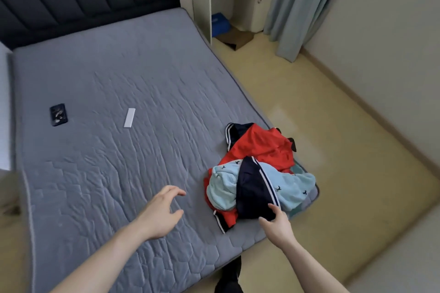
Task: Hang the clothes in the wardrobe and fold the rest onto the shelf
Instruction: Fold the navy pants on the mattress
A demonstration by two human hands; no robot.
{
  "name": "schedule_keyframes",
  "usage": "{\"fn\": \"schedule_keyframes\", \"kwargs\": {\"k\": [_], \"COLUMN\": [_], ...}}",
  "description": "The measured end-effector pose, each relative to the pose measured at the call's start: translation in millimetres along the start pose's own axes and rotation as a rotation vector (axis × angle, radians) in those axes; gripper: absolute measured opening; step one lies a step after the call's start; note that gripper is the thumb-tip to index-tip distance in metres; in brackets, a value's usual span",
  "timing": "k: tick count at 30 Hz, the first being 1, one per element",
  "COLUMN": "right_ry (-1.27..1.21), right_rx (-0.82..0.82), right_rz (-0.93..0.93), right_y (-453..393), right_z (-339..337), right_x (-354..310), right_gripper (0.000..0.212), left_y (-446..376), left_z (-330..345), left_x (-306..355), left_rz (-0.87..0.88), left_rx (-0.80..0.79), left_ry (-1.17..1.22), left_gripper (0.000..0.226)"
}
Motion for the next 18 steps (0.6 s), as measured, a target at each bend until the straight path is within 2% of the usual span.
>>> {"fn": "schedule_keyframes", "kwargs": {"k": [5,9,11,15,16,18], "right_ry": [-0.023,-0.012,0.013,0.079,0.092,0.145], "right_rx": [-0.053,-0.055,-0.053,-0.065,-0.064,-0.067], "right_rz": [0.131,0.212,0.233,0.265,0.265,0.255], "right_y": [-112.4,-173.9,-195.4,-221.1,-224.8,-231.4], "right_z": [11.8,33.5,46.7,70.3,73.3,79.0], "right_x": [39.1,69.2,83.0,106.5,110.3,117.6], "right_gripper": [0.070,0.059,0.064,0.089,0.090,0.078], "left_y": [-53.6,-87.5,-100.8,-116.2,-117.5,-118.6], "left_z": [52.2,101.2,123.1,151.8,155.5,156.9], "left_x": [7.8,7.9,3.5,-11.8,-15.6,-23.1], "left_rz": [-0.092,-0.137,-0.162,-0.193,-0.199,-0.208], "left_rx": [-0.020,-0.033,-0.048,-0.083,-0.089,-0.090], "left_ry": [0.024,0.062,0.062,0.046,0.046,0.041], "left_gripper": [0.040,0.038,0.038,0.039,0.038,0.037]}}
Point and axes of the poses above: each hand's wrist, its own y-axis away from the middle knuckle, its own z-axis out of the palm, x = y × z, the point moved 10 cm from there along -y, towards the middle knuckle, and after that the axes turned 8 degrees about x, right-handed, at the moved point
